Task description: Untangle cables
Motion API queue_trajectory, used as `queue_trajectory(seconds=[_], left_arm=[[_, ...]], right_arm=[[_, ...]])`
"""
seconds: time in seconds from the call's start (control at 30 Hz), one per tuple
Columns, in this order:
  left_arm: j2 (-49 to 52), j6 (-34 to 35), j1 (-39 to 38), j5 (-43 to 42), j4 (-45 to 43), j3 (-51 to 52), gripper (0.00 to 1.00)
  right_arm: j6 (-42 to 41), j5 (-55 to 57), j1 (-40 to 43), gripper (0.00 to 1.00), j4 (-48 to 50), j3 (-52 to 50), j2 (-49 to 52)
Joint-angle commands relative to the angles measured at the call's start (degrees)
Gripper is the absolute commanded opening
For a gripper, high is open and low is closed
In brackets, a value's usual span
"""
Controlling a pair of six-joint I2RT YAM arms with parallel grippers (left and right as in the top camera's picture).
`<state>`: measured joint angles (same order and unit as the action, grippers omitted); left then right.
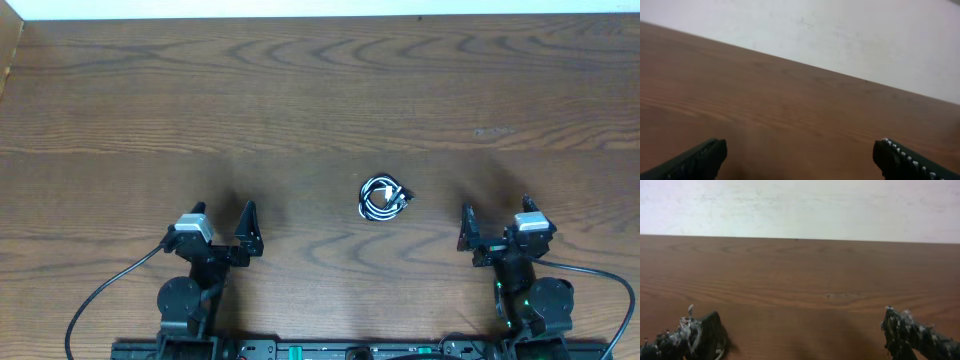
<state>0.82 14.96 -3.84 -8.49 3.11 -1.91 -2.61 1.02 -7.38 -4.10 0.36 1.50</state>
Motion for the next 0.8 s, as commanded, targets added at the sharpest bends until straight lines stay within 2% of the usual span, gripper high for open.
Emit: queue_trajectory(seconds=[0.0, 0.17, 0.53, 0.67, 0.77], left_arm=[[2.10, 1.95, 0.28, -2.80, 5.31, -2.12, 0.98], [7.48, -0.11, 0.28, -2.45, 8.02, -7.37, 0.98], [31.32, -1.31, 0.22, -4.44, 19.82, -27.61, 0.98], [39.58, -4.04, 0.22, -4.59, 27.32, -37.97, 0.98], [44.78, -5.07, 0.22, -4.59, 34.34, -45.55, 0.98]], right_arm=[[-3.76, -1.81, -0.17, 0.99, -1.03, 0.44, 0.35], [-3.78, -1.84, -0.17, 0.99, -5.20, 3.17, 2.36], [-5.49, -4.61, -0.17, 0.99, -16.72, 16.87, 16.41], [-9.99, -4.63, -0.17, 0.99, -21.90, 21.73, 23.23], [-10.23, -5.29, -0.17, 0.99, -24.52, 24.81, 28.11]])
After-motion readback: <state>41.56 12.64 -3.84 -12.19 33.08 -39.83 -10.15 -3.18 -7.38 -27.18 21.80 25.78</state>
